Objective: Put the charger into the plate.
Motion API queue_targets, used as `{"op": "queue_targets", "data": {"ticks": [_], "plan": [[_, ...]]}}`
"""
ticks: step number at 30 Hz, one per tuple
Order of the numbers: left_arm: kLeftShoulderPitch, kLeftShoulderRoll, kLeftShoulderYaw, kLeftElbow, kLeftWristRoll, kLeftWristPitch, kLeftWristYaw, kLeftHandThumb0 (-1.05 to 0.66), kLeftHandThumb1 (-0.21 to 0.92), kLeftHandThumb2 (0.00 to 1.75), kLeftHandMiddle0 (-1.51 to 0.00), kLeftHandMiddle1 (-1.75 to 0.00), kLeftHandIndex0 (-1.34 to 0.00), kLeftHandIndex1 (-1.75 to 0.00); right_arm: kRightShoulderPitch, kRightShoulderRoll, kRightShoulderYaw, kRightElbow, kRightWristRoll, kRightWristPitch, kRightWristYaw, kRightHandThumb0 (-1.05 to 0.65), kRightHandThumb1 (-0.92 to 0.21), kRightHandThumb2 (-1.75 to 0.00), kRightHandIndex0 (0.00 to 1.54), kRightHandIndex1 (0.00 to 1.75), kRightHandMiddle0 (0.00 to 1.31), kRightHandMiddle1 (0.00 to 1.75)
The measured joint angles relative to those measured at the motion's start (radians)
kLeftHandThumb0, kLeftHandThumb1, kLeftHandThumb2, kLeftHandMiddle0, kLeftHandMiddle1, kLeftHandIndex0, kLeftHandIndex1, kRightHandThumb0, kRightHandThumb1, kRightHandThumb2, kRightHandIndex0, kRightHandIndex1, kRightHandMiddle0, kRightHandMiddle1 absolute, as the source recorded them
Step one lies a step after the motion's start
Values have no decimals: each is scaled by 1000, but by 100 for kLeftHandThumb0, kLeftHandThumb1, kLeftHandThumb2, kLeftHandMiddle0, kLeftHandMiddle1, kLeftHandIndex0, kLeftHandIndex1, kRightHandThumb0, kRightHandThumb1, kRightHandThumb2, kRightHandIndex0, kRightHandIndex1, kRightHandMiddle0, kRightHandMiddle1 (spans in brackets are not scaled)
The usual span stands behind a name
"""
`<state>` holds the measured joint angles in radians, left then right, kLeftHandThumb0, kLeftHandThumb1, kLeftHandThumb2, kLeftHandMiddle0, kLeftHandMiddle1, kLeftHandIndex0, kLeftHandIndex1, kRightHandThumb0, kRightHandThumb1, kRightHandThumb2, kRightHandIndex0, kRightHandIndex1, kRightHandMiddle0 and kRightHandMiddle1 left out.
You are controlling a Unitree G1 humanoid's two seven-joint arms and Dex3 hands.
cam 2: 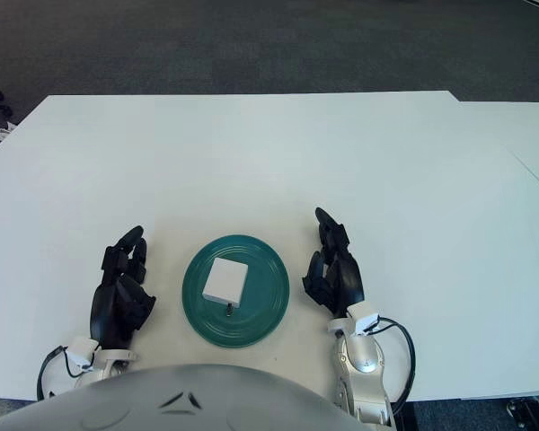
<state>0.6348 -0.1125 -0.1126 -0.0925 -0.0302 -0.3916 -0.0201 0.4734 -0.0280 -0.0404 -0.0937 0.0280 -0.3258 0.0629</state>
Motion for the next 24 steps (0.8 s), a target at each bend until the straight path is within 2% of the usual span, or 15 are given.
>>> {"op": "queue_targets", "data": {"ticks": [24], "plan": [[-7, 33, 0, -16, -47, 35, -29, -105, 92, 108, -16, 0, 0, -72, 17, 5, -11, -6, 20, 0, -6, -91, -92, -95, 20, 2, 0, 53]]}}
